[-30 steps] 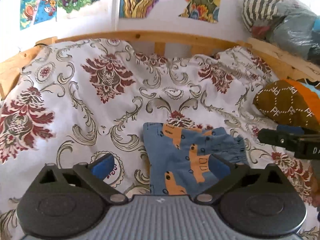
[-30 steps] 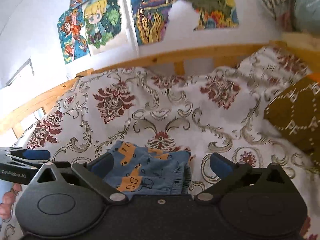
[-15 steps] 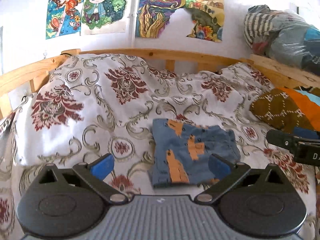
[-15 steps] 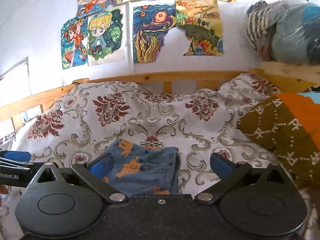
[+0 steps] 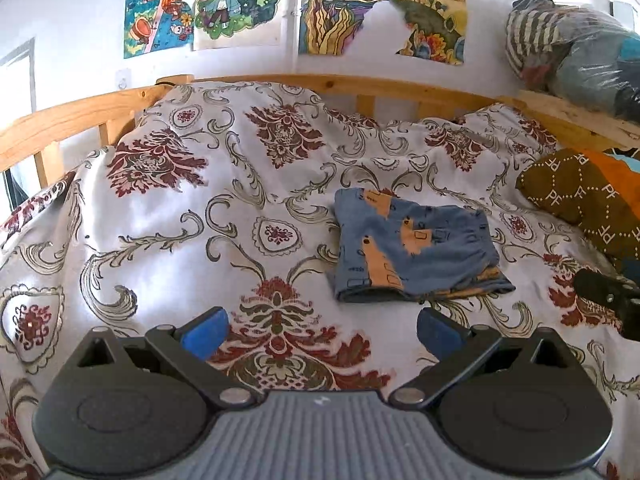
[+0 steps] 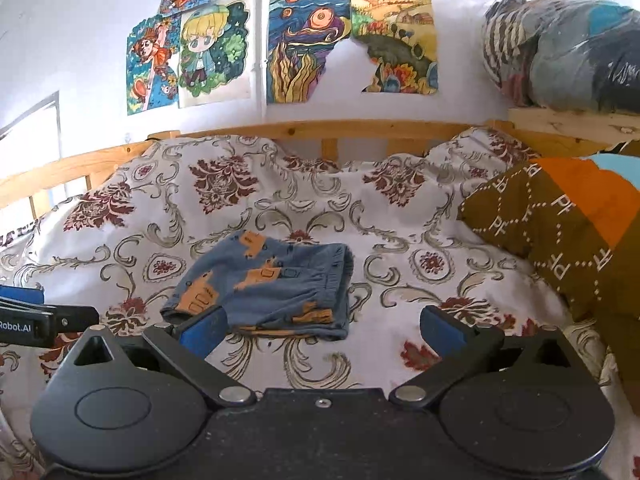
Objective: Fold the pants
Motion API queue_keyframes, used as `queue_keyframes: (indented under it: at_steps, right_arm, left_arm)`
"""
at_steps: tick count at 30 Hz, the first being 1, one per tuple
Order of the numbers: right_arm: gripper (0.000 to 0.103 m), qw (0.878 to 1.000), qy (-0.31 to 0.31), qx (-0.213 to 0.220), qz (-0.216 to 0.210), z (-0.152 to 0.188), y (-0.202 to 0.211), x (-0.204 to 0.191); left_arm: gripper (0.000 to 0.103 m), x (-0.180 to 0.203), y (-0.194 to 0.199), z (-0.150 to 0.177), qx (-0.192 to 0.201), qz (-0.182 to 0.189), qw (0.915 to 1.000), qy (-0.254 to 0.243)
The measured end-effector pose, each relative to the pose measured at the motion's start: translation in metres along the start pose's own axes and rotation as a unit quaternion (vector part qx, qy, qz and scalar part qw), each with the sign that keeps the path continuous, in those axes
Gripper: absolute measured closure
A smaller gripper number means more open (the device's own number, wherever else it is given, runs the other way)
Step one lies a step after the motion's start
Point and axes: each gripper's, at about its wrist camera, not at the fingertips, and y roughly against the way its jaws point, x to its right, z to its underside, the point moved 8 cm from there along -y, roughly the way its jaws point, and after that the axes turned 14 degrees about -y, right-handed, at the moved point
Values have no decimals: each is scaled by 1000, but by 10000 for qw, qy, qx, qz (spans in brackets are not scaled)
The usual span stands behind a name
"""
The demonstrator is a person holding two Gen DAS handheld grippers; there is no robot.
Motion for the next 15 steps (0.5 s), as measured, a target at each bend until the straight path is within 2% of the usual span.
queue_keyframes:
  at_steps: [15]
  right_arm:
    - [1,9999,117,-6,-72,3,-1,-3]
  left_arm:
    - [0,1,1,6,-20,-91,9999,-93]
